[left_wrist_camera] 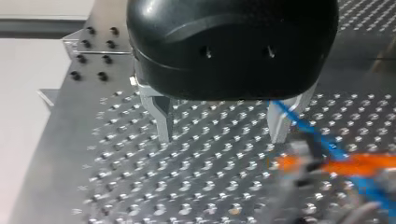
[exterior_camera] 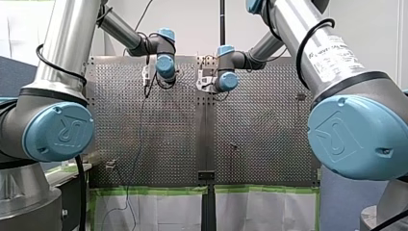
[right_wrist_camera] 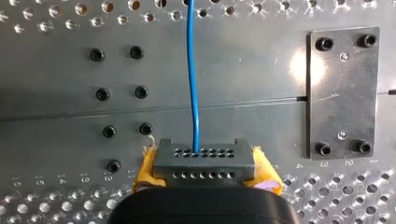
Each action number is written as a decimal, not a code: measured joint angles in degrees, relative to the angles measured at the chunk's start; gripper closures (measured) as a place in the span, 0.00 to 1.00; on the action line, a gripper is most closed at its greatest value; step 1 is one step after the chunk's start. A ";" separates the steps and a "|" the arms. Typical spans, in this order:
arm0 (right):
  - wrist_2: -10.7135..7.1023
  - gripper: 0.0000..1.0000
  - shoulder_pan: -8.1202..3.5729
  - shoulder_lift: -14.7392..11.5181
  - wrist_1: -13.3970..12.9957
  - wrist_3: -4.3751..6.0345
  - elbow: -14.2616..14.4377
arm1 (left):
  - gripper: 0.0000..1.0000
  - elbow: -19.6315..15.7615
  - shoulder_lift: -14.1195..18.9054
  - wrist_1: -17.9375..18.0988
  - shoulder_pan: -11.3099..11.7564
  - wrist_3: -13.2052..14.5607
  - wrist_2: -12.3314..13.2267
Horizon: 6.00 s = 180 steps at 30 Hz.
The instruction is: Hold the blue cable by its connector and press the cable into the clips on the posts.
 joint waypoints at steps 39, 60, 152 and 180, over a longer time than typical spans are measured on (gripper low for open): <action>-0.08 1.00 -0.33 0.06 0.33 -0.07 0.01 | 1.00 0.82 -0.03 1.33 -1.59 2.54 -1.11; 3.87 1.00 -1.91 -0.62 3.41 0.05 3.64 | 1.00 0.19 -5.76 -0.72 -5.64 -0.93 0.05; -9.89 1.00 -18.94 -0.92 -38.08 0.35 49.78 | 1.00 -1.83 -29.17 21.91 -23.24 1.20 -10.69; -12.97 1.00 -19.40 4.79 -34.24 1.46 43.39 | 1.00 6.01 -36.10 20.56 -23.72 -0.58 -10.55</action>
